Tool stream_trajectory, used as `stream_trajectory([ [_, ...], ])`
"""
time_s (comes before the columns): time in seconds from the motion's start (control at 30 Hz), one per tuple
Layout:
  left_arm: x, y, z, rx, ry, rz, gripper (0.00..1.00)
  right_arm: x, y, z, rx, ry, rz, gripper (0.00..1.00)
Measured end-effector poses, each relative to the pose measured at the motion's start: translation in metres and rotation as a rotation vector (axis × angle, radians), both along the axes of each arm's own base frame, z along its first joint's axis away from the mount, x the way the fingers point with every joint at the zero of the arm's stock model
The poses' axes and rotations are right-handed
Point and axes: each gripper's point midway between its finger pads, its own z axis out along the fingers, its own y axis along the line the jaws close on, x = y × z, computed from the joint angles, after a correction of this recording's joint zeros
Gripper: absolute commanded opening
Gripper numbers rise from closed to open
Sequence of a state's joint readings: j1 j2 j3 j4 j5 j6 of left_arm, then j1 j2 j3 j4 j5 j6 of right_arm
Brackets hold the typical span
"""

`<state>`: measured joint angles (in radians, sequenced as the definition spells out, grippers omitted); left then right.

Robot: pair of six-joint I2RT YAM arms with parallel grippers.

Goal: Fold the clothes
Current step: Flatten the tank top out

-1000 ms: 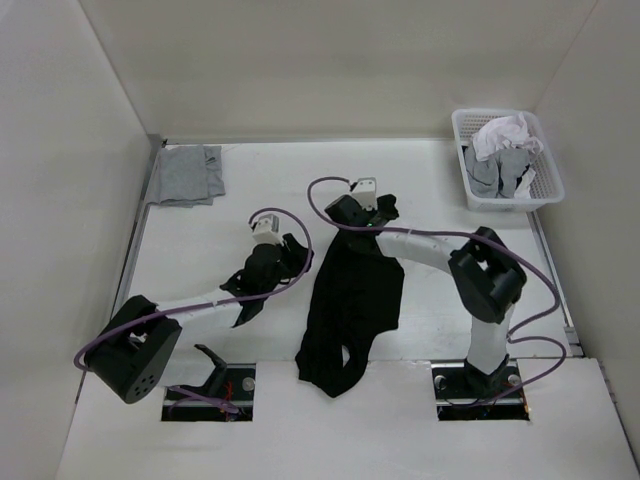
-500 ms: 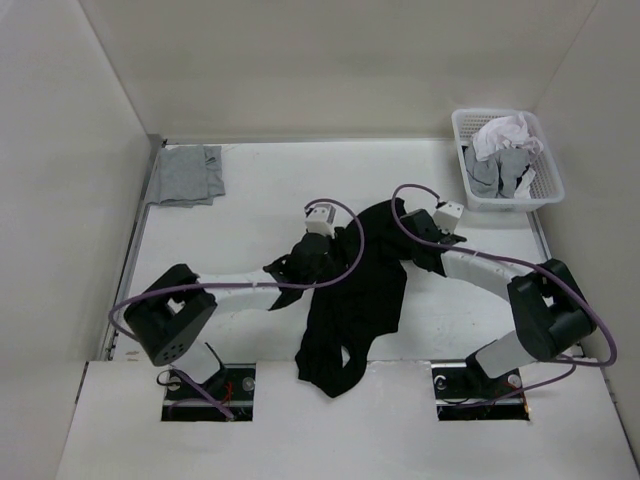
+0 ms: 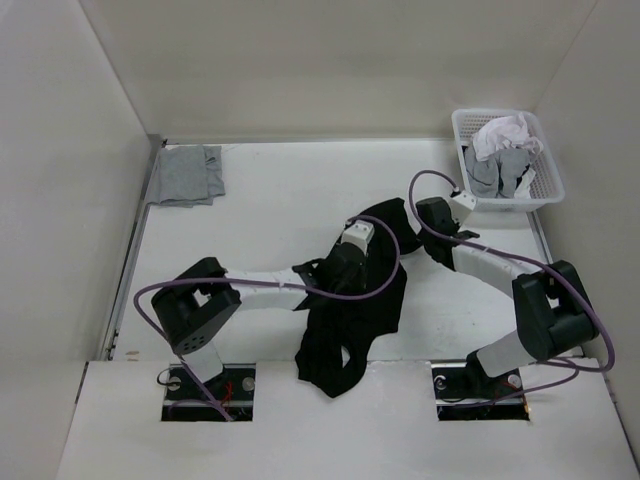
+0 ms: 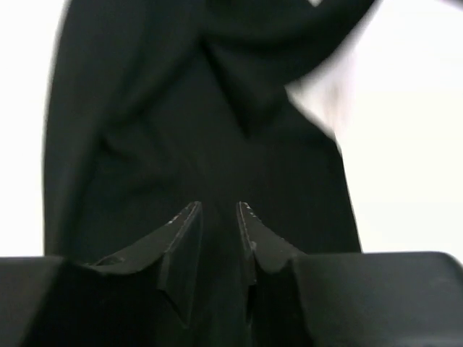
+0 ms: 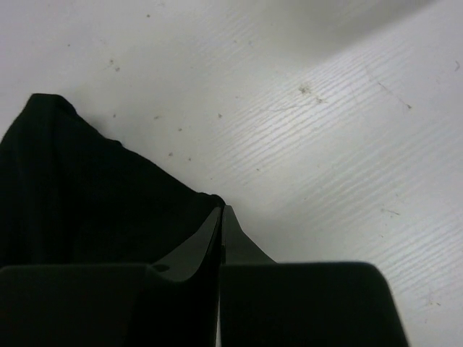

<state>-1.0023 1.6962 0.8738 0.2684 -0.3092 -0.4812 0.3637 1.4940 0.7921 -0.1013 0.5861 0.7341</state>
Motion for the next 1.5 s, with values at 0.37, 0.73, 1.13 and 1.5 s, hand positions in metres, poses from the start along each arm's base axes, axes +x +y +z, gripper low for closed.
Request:
stream_trajectory([
  [0.37,-0.055,0.001,-0.035,0.194,-0.022,-0.089,0.43,0.011,0.009,0.014,0.095,-0.069,0.063,0.0],
  [0.73,-0.035,0.012,-0.049,0.301,-0.085,-0.019,0.13,0.009,0.013,0.015,0.114,-0.087,0.089,0.0],
  [1.13,0.004,0.113,0.028,0.022,-0.132,0.291,0.09,0.009,0.014,0.015,0.111,-0.087,0.098,0.0],
  [1.5,0.053,0.24,0.009,-0.183,0.005,0.682,0.09,0.009,0.016,0.015,0.107,-0.082,0.116,0.0],
])
